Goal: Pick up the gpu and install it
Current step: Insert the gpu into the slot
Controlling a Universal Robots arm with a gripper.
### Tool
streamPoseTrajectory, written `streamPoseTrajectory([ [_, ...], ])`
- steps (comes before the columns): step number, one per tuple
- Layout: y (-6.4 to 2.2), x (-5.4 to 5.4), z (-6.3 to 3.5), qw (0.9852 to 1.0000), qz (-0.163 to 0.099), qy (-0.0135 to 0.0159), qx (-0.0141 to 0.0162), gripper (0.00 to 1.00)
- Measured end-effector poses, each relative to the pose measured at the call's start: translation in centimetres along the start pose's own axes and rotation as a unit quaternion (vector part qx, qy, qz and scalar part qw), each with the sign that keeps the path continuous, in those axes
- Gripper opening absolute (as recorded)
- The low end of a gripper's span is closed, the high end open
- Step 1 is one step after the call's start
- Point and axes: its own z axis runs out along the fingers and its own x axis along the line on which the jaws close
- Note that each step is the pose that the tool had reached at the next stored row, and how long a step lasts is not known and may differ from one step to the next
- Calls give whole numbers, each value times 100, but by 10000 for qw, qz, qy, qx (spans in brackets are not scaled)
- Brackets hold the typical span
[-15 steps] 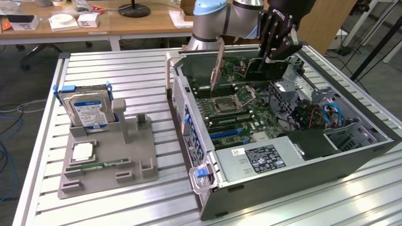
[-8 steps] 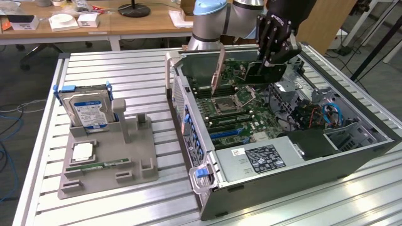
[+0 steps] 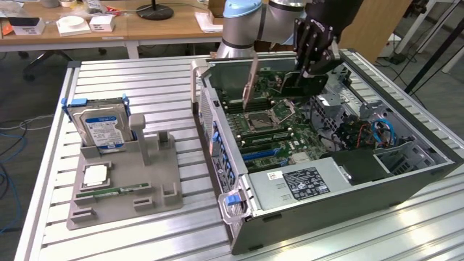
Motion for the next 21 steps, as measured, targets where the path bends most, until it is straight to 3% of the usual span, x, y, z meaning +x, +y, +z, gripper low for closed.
streamPoseTrajectory([
  [2, 1, -3, 24, 10000, 0, -47, -2, 26],
  [21, -10, 15, 368, 9999, -111, -45, -9, 26],
])
